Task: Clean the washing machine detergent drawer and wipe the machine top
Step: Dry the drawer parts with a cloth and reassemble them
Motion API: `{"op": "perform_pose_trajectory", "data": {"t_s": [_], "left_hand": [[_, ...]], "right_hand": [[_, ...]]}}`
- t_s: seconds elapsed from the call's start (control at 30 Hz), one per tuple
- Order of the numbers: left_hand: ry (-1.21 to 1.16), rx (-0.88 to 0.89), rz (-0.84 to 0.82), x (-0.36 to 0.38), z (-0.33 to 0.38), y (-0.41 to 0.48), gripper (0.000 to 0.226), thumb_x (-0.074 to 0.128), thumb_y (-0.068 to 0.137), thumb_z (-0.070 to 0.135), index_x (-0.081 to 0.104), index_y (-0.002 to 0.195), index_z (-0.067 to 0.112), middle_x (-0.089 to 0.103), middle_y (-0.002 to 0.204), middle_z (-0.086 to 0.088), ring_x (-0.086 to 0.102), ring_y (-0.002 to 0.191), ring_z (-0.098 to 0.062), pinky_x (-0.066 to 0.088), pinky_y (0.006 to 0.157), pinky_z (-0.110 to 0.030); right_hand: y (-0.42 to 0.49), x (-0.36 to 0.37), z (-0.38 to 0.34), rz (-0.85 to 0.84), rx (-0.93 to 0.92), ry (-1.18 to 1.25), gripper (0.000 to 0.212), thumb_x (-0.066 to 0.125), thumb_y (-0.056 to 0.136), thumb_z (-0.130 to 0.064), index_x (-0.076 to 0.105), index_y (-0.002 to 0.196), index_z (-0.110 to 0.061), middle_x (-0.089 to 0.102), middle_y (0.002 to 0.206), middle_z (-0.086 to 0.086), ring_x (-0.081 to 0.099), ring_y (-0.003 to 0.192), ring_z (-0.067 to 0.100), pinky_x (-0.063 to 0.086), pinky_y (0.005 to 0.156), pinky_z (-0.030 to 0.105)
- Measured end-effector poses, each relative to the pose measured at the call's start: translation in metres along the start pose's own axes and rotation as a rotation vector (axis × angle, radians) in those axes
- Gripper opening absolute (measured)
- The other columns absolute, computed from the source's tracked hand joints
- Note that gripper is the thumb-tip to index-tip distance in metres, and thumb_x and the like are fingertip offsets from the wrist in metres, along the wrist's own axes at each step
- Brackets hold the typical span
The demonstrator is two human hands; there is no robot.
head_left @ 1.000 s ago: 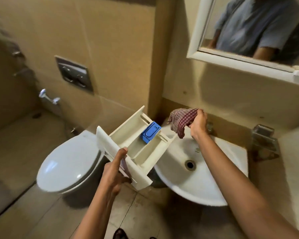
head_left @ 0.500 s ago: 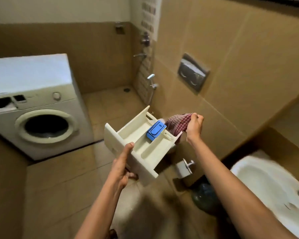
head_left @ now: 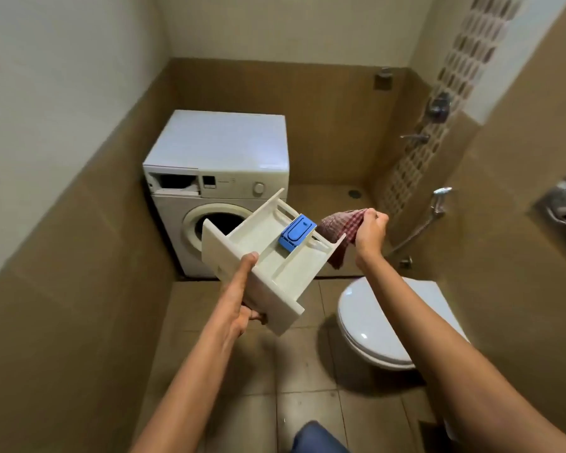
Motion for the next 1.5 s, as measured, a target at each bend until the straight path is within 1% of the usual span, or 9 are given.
{"op": "perform_pose_trajectory", "data": {"t_s": [0.13, 0.47, 0.63, 0.7, 0.9, 1.1, 1.27, 1.4, 1.5], "left_hand": [[-0.061, 0.020, 0.072, -0.014, 0.044, 0.034, 0.085, 0.073, 0.079, 0.040, 0.029, 0.146, 0.013, 0.052, 0.122, -0.011, 0.038, 0.134, -0.037, 0.026, 0.103, -0.072], [-0.151, 0.079, 0.145, -0.004, 0.165, 0.174, 0.084, 0.075, 0.077, 0.038, 0.033, 0.145, 0.015, 0.048, 0.134, -0.011, 0.033, 0.137, -0.039, 0.022, 0.102, -0.076], [-0.119, 0.091, 0.131, 0.021, 0.230, 0.234, 0.079, 0.080, 0.057, 0.047, 0.046, 0.125, 0.022, 0.050, 0.134, -0.008, 0.040, 0.131, -0.040, 0.027, 0.093, -0.081], [-0.122, 0.092, 0.157, 0.028, 0.252, 0.256, 0.073, 0.079, 0.064, 0.046, 0.046, 0.125, 0.024, 0.048, 0.139, -0.008, 0.037, 0.133, -0.040, 0.027, 0.091, -0.082], [-0.119, 0.084, 0.213, 0.043, 0.307, 0.326, 0.077, 0.076, 0.076, 0.039, 0.038, 0.139, 0.018, 0.050, 0.102, -0.005, 0.038, 0.129, -0.041, 0.029, 0.095, -0.079], [0.043, 0.073, 0.208, 0.055, 0.365, 0.398, 0.065, 0.080, 0.071, 0.039, 0.047, 0.121, 0.014, 0.055, 0.091, -0.002, 0.048, 0.076, -0.024, 0.043, 0.081, -0.054], [0.192, 0.033, 0.168, 0.066, 0.406, 0.461, 0.085, 0.084, 0.062, 0.048, 0.046, 0.127, 0.008, 0.053, 0.102, -0.004, 0.049, 0.081, -0.027, 0.045, 0.071, -0.042], [0.252, 0.013, 0.124, 0.076, 0.432, 0.498, 0.070, 0.083, 0.069, 0.039, 0.045, 0.121, 0.010, 0.053, 0.091, -0.002, 0.048, 0.073, -0.019, 0.040, 0.057, -0.032], [0.332, 0.026, 0.111, 0.082, 0.450, 0.520, 0.093, 0.088, 0.055, 0.045, 0.045, 0.129, 0.009, 0.059, 0.106, -0.007, 0.055, 0.086, -0.024, 0.042, 0.064, -0.036]], "right_hand": [[0.026, 0.084, 0.001, -0.096, -0.001, -0.038, 0.014, 0.034, 0.098, -0.024, 0.040, 0.103, -0.012, 0.052, 0.104, 0.007, 0.052, 0.093, 0.019, 0.047, 0.082, 0.035], [0.145, 0.276, 0.000, -0.244, 0.029, -0.052, 0.019, 0.034, 0.096, -0.030, 0.042, 0.103, -0.015, 0.052, 0.096, 0.003, 0.053, 0.091, 0.021, 0.047, 0.092, 0.049], [0.204, 0.350, -0.021, -0.289, 0.035, -0.076, 0.021, 0.031, 0.100, -0.031, 0.041, 0.109, -0.014, 0.049, 0.088, 0.001, 0.051, 0.087, 0.019, 0.048, 0.090, 0.049], [0.223, 0.375, -0.028, -0.287, 0.045, -0.066, 0.021, 0.031, 0.100, -0.031, 0.040, 0.108, -0.014, 0.050, 0.090, 0.001, 0.052, 0.090, 0.020, 0.048, 0.092, 0.050], [0.270, 0.432, -0.038, -0.268, 0.055, -0.066, 0.020, 0.032, 0.099, -0.031, 0.041, 0.106, -0.015, 0.051, 0.095, 0.003, 0.053, 0.094, 0.022, 0.049, 0.090, 0.050], [0.310, 0.481, -0.036, -0.221, 0.075, -0.037, 0.020, 0.031, 0.099, -0.029, 0.041, 0.106, -0.014, 0.051, 0.099, 0.005, 0.051, 0.093, 0.019, 0.050, 0.085, 0.045], [0.342, 0.514, -0.031, -0.154, 0.070, -0.004, 0.017, 0.033, 0.098, -0.026, 0.041, 0.105, -0.014, 0.050, 0.106, 0.008, 0.051, 0.097, 0.020, 0.049, 0.087, 0.046], [0.360, 0.532, -0.025, -0.095, 0.113, 0.052, 0.018, 0.032, 0.101, -0.028, 0.041, 0.108, -0.014, 0.051, 0.108, 0.008, 0.051, 0.099, 0.021, 0.050, 0.081, 0.042], [0.371, 0.542, -0.021, -0.053, 0.159, 0.140, 0.019, 0.032, 0.101, -0.029, 0.041, 0.111, -0.015, 0.053, 0.114, 0.010, 0.055, 0.103, 0.022, 0.052, 0.074, 0.037]]}}
Point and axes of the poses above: each hand's wrist, its own y-axis towards the middle knuckle, its own x-axis out of the palm, z = x × y, the point moved 10 cm from there along y, towards the middle knuckle
